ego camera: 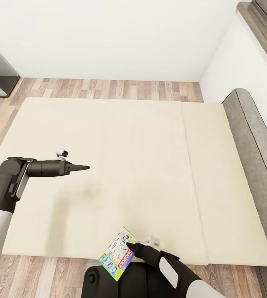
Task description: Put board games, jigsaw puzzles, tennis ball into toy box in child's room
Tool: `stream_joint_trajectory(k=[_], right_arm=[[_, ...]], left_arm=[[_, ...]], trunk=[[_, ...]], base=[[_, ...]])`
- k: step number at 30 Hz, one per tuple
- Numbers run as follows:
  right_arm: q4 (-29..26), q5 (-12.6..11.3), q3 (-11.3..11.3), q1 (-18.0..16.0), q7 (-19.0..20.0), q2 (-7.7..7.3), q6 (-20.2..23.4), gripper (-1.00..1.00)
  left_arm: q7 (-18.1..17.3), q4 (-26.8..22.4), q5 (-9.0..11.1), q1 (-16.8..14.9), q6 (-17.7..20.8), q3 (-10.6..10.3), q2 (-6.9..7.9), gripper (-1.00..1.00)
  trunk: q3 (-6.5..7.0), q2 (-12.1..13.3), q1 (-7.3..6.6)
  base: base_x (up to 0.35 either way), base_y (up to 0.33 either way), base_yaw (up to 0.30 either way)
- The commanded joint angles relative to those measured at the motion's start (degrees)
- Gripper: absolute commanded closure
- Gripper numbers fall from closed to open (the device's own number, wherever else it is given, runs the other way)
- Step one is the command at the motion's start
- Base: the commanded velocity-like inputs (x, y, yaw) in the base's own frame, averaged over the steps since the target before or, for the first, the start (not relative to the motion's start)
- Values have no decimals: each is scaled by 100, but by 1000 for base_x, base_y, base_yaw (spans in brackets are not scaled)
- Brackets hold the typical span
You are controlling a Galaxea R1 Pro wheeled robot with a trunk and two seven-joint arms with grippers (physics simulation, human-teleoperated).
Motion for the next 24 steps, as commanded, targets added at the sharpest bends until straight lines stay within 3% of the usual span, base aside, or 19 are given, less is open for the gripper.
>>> stream_joint_trajectory(k=[1,24], right_arm=[[-4,-45,16,-2,0,-1,19,-100],[-2,-54,-43,-2,-4,-15,-17,-100]], left_arm=[[-21,-1,0,-1,61,-3,3,-100],[-21,-1,3,-1,61,-6,3,-100]], trunk=[[-6,-8,3],[-6,-8,3]], base=[[0,0,0],[0,0,0]])
